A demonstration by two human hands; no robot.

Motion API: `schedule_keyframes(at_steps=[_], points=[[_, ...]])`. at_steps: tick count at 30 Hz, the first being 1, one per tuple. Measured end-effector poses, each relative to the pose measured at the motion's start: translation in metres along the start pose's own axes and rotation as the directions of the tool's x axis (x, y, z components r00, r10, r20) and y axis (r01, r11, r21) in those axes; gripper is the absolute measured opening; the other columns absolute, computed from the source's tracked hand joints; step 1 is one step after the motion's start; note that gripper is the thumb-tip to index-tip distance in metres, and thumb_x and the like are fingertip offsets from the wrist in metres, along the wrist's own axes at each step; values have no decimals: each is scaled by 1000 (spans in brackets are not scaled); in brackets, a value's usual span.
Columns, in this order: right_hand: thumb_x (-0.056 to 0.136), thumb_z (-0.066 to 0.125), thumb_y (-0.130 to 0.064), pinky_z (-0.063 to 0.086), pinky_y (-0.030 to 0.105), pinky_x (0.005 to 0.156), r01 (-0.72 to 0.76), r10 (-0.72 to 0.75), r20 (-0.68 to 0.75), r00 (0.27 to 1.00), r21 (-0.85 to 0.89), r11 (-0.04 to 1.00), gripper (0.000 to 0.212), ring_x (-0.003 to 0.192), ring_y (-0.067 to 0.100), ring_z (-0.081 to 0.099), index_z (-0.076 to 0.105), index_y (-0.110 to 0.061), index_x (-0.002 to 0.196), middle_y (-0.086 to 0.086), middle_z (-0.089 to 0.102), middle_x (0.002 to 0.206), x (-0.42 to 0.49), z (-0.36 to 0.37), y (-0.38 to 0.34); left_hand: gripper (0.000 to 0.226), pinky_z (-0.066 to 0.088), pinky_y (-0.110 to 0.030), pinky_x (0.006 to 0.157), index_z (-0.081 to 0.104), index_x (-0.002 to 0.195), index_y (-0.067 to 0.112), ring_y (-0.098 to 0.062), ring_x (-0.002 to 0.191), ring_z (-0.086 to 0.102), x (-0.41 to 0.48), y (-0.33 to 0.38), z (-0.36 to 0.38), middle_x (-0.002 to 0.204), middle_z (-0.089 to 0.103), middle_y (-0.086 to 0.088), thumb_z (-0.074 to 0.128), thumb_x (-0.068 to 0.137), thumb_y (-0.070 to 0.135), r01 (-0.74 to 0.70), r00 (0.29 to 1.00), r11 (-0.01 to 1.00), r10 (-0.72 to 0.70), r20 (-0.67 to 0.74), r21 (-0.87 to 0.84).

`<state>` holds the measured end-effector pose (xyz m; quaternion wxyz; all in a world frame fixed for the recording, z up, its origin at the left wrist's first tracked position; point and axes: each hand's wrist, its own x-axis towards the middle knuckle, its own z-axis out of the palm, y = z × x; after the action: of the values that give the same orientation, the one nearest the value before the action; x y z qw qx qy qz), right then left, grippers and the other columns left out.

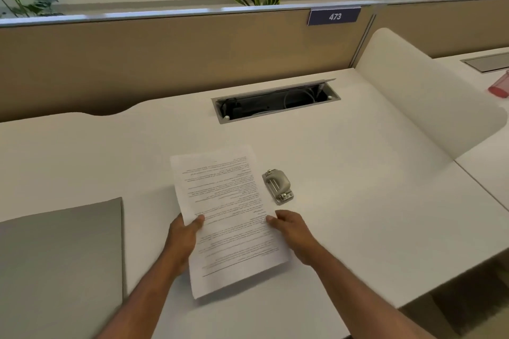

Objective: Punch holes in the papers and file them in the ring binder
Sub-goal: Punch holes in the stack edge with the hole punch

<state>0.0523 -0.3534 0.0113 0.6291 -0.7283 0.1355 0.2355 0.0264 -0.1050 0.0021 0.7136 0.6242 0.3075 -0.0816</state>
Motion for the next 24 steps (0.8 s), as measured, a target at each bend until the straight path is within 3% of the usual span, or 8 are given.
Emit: schedule_keyframes(at_steps=[2, 8, 18, 24], points=[[96, 56, -20, 57, 43, 86, 53, -65, -62, 996, -177, 983, 20, 94, 25, 70, 69, -6, 101, 7, 74, 103, 8, 5, -1, 17, 58, -42, 74, 63, 108, 27, -27, 93, 69, 2, -1, 7, 103, 72, 0, 56, 97, 17, 3, 1000, 1000, -3, -2, 10], [97, 48, -24, 50, 35, 82, 29, -143, -181, 973, -518, 855, 27, 100, 27, 64, 63, -9, 112, 9, 69, 113, 22, 9, 3, 16, 55, -36, 73, 61, 111, 25, -21, 90, 68, 10, -10, 25, 99, 70, 6, 53, 99, 18, 0, 999, 998, 3, -41, 62], [96, 51, -30, 51, 34, 79, -5, -214, -317, 924, -569, 822, 24, 95, 26, 65, 65, -16, 111, 3, 70, 108, 29, 3, 6, 19, 53, -42, 88, 59, 111, 27, -19, 93, 65, 18, -22, 38, 99, 67, 7, 51, 99, 16, 20, 997, 994, -12, -78, 107], [92, 59, -32, 41, 26, 71, -16, -245, -376, 894, -574, 819, 23, 88, 18, 61, 64, -17, 108, 0, 68, 104, 30, 5, 8, 17, 53, -37, 82, 59, 109, 27, -18, 90, 65, 19, -23, 41, 98, 66, 7, 50, 99, 15, 17, 995, 991, -3, -103, 134]])
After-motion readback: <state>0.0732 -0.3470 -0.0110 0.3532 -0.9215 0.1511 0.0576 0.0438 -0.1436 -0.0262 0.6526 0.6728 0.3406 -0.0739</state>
